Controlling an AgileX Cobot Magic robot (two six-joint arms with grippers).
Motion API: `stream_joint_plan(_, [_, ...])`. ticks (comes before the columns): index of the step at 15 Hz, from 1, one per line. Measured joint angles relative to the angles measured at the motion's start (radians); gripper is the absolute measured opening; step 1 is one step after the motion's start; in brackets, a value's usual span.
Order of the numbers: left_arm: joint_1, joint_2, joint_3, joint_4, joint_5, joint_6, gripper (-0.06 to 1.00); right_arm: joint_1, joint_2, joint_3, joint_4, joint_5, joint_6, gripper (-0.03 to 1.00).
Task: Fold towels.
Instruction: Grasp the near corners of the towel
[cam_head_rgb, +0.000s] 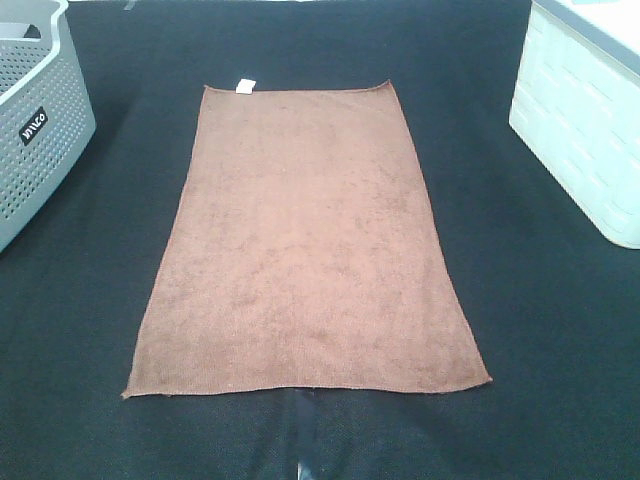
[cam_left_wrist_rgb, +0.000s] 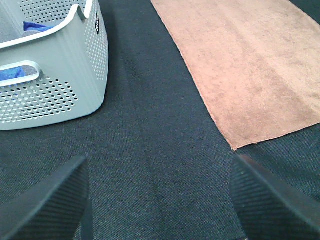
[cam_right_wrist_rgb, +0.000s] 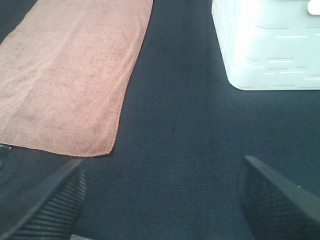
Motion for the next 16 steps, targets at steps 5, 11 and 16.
stream_joint_plan(5, [0.0,0.0,0.0,0.0,0.0,0.0,0.74,0.0,0.0,0.0,0.0,0.0,0.0,0.78])
stream_joint_plan(11, [0.0,0.0,0.0,0.0,0.0,0.0,0.74,0.0,0.0,0.0,0.0,0.0,0.0,0.78])
stream_joint_plan(16, [0.0,0.0,0.0,0.0,0.0,0.0,0.74,0.0,0.0,0.0,0.0,0.0,0.0,0.78])
